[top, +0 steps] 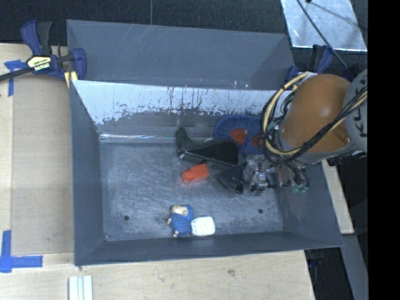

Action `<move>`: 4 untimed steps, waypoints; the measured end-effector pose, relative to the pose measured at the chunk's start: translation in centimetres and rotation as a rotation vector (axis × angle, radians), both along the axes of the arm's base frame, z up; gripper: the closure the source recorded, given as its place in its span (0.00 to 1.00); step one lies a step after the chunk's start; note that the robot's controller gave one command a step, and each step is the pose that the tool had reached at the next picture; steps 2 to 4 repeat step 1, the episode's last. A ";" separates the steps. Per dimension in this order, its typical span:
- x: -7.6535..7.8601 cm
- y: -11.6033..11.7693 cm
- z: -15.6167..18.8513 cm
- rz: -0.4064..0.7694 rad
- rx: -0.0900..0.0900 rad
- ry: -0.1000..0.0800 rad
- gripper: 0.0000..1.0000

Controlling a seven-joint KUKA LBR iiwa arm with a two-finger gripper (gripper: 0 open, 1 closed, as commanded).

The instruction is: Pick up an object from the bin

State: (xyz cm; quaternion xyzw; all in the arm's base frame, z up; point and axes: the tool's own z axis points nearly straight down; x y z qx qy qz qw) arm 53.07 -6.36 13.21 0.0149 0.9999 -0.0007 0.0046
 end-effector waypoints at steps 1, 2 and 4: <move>0.4 -0.7 11.6 0.001 -0.001 -0.004 1.00; 0.4 -0.7 11.6 0.001 -0.001 -0.004 1.00; 0.4 -0.7 11.6 0.001 -0.001 -0.004 1.00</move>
Offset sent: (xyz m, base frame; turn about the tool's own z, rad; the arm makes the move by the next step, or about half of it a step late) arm 0.0014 -0.0063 0.1106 -0.0030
